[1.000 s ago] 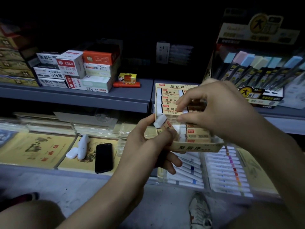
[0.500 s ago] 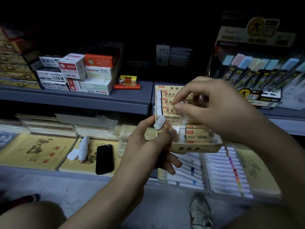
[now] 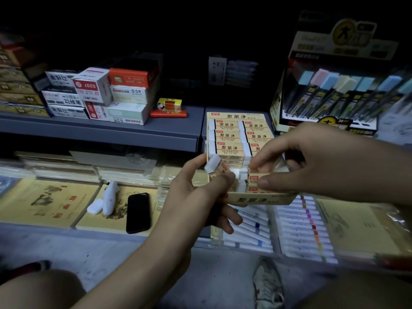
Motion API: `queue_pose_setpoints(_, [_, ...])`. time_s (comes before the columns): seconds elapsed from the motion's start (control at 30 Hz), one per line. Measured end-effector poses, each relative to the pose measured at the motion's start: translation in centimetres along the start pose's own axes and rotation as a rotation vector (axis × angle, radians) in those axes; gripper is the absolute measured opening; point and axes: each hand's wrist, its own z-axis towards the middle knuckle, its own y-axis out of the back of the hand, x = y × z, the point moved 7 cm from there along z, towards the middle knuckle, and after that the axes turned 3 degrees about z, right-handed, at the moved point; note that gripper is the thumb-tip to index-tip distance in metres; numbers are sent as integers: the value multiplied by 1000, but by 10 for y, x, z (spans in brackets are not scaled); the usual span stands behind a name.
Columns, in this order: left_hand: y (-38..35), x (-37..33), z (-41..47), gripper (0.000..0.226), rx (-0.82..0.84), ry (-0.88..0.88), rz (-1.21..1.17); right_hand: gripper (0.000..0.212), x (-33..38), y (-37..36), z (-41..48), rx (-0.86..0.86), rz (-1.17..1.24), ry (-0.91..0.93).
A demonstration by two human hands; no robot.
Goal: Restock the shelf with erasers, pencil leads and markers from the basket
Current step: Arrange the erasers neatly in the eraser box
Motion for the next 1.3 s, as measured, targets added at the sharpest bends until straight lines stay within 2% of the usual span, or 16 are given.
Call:
queue_pose_setpoints(0.23, [0,-1,0,44,-14,-8,2,11,1,-3,5,-13,7,65])
queue_pose_setpoints(0.33, [1,-1,1,48,-11,-5,4,11,-2,4,6,-40,121,100])
queue_pose_setpoints(0.47, [0,-2,1,45,-5,-2,-4,14,-7,28,6,-285,263,175])
queue_pose_setpoints(0.57, [-1,-2,1,40,-5,-6,-2,15,-8,39,7,-527,60,221])
queue_pose_setpoints(0.67, [-1,-2,1,40,-9,-6,4,20,-8,34,20,-626,-223,222])
queue_pose_setpoints(0.77, [-1,-3,1,38,-9,-12,10,21,-7,26,30,-594,-321,221])
queue_pose_setpoints(1.03, [-1,-1,1,37,2,-14,13,11,6,29,12,-524,-231,224])
queue_pose_setpoints(1.13, [1,-1,2,41,-6,-13,16,1,9,27,2,-405,-240,131])
queue_pose_setpoints(1.23, [2,0,3,43,-22,-9,34,10,-1,9,4,-215,-251,-19])
queue_pose_setpoints(1.3, [2,0,3,43,-27,-9,41,23,-7,3,7,-165,-245,-95])
